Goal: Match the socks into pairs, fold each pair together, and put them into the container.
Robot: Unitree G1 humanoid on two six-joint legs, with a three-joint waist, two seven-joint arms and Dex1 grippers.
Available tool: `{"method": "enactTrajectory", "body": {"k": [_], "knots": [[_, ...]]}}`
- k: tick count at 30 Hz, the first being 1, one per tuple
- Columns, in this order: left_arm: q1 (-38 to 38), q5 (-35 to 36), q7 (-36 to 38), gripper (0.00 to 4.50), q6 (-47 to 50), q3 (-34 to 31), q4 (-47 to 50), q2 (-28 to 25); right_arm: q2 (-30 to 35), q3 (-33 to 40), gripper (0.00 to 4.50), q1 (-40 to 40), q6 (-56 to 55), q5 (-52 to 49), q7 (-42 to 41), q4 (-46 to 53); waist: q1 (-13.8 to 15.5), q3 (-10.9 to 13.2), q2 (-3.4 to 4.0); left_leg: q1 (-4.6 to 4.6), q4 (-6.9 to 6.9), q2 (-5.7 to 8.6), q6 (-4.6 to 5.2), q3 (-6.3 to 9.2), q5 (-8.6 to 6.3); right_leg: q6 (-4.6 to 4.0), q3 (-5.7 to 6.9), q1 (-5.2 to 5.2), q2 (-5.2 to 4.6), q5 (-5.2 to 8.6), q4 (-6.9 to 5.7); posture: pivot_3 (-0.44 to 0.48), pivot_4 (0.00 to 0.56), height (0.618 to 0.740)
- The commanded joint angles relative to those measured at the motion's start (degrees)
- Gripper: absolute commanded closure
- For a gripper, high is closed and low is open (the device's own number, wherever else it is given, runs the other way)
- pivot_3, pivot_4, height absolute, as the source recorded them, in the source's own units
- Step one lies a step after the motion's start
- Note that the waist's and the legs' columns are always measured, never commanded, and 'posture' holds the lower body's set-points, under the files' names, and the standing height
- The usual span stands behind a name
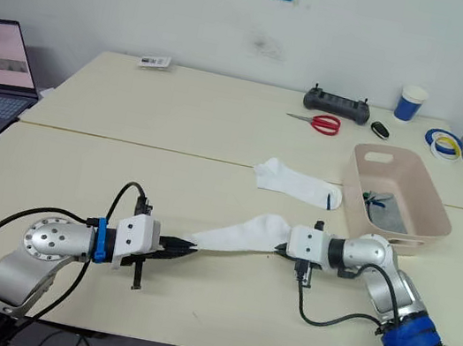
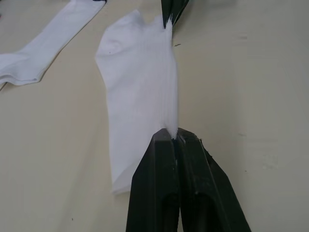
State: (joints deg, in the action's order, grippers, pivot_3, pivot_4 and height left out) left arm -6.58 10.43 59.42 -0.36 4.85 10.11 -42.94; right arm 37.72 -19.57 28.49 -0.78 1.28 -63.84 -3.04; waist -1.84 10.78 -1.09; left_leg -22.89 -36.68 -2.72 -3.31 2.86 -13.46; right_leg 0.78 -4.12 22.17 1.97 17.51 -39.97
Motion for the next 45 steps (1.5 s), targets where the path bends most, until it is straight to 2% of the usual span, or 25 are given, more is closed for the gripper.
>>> {"method": "enactTrajectory", "body": {"k": [1, 8, 11, 13, 17, 20, 22, 26, 33, 37, 45], "knots": [[-0.55, 0.82, 0.14, 4.50, 0.35, -0.40, 0.90, 0.06, 1.26, 1.64, 4.44, -0.23, 1.77, -1.49, -1.30, 5.05, -0.04, 0.00, 0.00, 0.00, 0.00, 0.00, 0.00, 0.00, 0.00, 0.00, 0.00, 0.00, 0.00, 0.00, 0.00, 0.000, 0.150, 0.740], [-0.19, 4.72, 2.34, 4.50, 6.71, -0.86, 5.89, -1.54, 6.04, 2.24, 4.44, -1.41, 8.11, -4.16, -6.68, 14.00, -0.02, 0.01, 0.00, -0.02, -0.01, 0.03, 0.00, -0.02, 0.00, 0.01, -0.01, 0.00, 0.00, 0.00, 0.01, 0.000, 0.150, 0.740], [1.81, 12.93, 6.88, 4.50, 16.56, -3.44, 14.10, -6.94, 13.64, 3.05, 4.44, -2.23, 17.79, -11.32, -15.00, 24.03, -0.03, 0.04, 0.00, -0.06, 0.01, 0.01, 0.00, 0.02, 0.00, 0.00, 0.02, 0.03, 0.00, 0.02, 0.01, 0.000, 0.150, 0.740], [2.89, 18.76, 8.28, 4.50, 22.72, -5.29, 18.89, -10.26, 16.19, 3.82, 4.44, -1.36, 24.67, -16.16, -16.88, 28.57, -0.02, 0.06, 0.01, -0.04, 0.03, -0.02, 0.00, 0.04, 0.00, -0.02, 0.04, 0.03, -0.07, 0.03, 0.02, 0.000, 0.150, 0.740], [4.38, 33.25, 11.18, 4.50, 35.77, -10.83, 26.34, -17.66, 18.43, 5.46, 4.44, 2.74, 38.25, -27.41, -19.38, 34.77, -0.49, 0.10, 0.02, 0.02, 0.05, -0.11, 0.00, 0.08, 0.00, -0.06, 0.06, 0.02, -0.05, 0.05, -0.02, 0.000, 0.150, 0.740], [3.98, 38.01, 11.53, 4.50, 40.97, -11.84, 26.69, -20.43, 18.55, 4.36, 4.44, 4.73, 42.71, -31.03, -19.91, 35.78, -0.51, 0.11, 0.03, 0.07, 0.06, -0.09, 0.00, 0.09, 0.00, -0.08, 0.09, 0.00, -0.06, 0.06, -0.01, 0.000, 0.150, 0.740], [3.33, 35.87, 11.57, 4.50, 40.71, -10.26, 25.15, -20.85, 18.76, 2.44, 4.44, 4.71, 42.41, -30.05, -20.20, 35.27, -0.50, 0.11, 0.02, 0.07, 0.06, -0.06, 0.00, 0.07, -0.01, -0.10, 0.08, 0.01, -0.06, 0.08, 0.02, 0.000, 0.150, 0.740], [0.38, 29.58, 9.45, 4.50, 38.05, -5.43, 20.13, -17.85, 17.93, -0.89, 4.44, 4.30, 40.00, -27.03, -20.36, 31.58, -0.35, 0.12, 0.02, -0.03, 0.05, 0.02, 0.00, 0.02, -0.01, -0.09, 0.08, 0.08, -0.02, 0.09, 0.07, 0.000, 0.150, 0.740], [-6.79, 17.23, 6.63, 4.50, 32.67, 3.31, 10.27, -11.93, 11.93, -6.13, 4.44, 8.20, 28.31, -16.63, -19.72, 15.56, -0.33, 0.14, -0.01, -0.04, 0.03, 0.03, 0.00, -0.04, -0.01, -0.06, 0.03, 0.10, 0.02, 0.07, 0.07, 0.000, 0.150, 0.740], [-9.99, 15.22, 6.66, 4.50, 33.19, 4.90, 7.25, -9.88, 8.92, -8.25, 4.44, 11.78, 18.38, -9.70, -20.06, 5.01, -0.34, 0.14, -0.01, -0.06, 0.03, 0.01, 0.00, -0.04, 0.00, -0.06, 0.03, 0.12, 0.06, 0.06, 0.04, 0.000, 0.150, 0.740], [-12.67, 9.39, 4.14, 4.50, 32.39, 6.88, 3.80, -7.04, 2.82, -8.43, 4.44, 15.16, 12.80, -5.49, -20.26, -3.72, -0.31, 0.14, -0.01, -0.08, 0.05, -0.01, 0.02, 0.03, -0.01, -0.09, 0.05, 0.11, 0.09, 0.07, 0.03, 0.000, 0.150, 0.740]]}}
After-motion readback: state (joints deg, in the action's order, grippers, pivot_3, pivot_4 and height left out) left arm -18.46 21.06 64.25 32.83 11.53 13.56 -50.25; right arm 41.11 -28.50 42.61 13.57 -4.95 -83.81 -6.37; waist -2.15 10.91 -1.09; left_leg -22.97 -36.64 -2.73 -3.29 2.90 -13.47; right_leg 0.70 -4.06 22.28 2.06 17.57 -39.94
